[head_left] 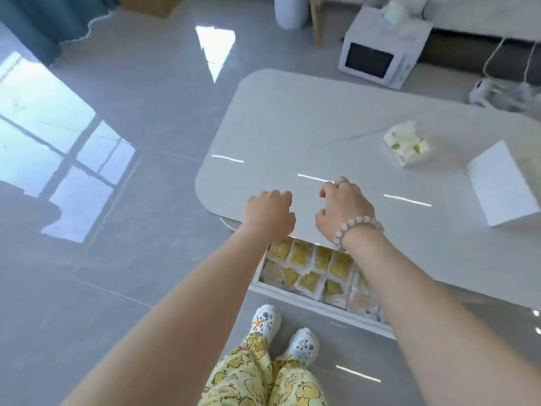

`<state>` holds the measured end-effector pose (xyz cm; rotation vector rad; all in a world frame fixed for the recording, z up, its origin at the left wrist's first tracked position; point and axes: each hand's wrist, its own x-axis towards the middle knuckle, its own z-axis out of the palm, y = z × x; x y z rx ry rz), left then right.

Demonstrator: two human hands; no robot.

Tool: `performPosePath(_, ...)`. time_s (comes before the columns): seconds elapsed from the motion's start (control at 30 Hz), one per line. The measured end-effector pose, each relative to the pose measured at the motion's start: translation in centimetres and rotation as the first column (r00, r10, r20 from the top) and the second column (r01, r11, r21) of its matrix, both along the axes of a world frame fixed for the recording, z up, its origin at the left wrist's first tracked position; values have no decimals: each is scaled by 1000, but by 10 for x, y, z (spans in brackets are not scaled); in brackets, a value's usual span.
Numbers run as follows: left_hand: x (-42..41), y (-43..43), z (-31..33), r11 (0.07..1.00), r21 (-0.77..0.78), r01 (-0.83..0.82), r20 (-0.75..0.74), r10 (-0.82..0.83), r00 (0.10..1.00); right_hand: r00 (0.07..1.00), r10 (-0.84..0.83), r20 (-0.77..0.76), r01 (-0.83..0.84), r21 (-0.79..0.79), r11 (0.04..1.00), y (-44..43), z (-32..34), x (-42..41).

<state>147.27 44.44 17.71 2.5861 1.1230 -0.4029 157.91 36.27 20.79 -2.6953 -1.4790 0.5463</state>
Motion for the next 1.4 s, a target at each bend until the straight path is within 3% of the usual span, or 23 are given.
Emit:
performPosePath(0.1, -63, 36, 47, 984, 172, -52, -76, 66, 995, 969, 224, 100, -225, -1, 974, 49, 49, -36)
performPosePath(0.27, -179, 83, 121, 914, 214, -345, -21, 357, 934, 878, 439, 191, -461, 87, 883, 119, 123, -135)
performPosePath(0.43, -298, 89, 151, 746, 324, -582, 63, 596, 800, 748, 615, 251, -661, 187, 727, 160, 156, -266)
performPosePath(0.63, -478, 69, 167, 530, 305, -791, 28, 826, 564, 502, 827, 253, -865, 115, 489, 178, 168, -447)
performPosePath(0.8, -617, 33, 170, 343, 349, -872, 21, 928, 373, 305, 914, 267, -950, 152, 272, 177, 170, -588)
performPosePath(0.97, -703, 0, 166, 138, 398, -907, 71, 981, 181, 139, 949, 285, -983, 157, 97, 169, 169, -681)
performPosePath(1.13, -765, -28, 159, -9, 343, -939, 85, 996, 21, -11, 956, 293, -986, 155, -59, 168, 162, -764)
performPosePath(1.4, -886, -45, 145, -396, 252, -883, 179, 916, -360, -380, 875, 301, -901, 93, -424, 171, 148, -927)
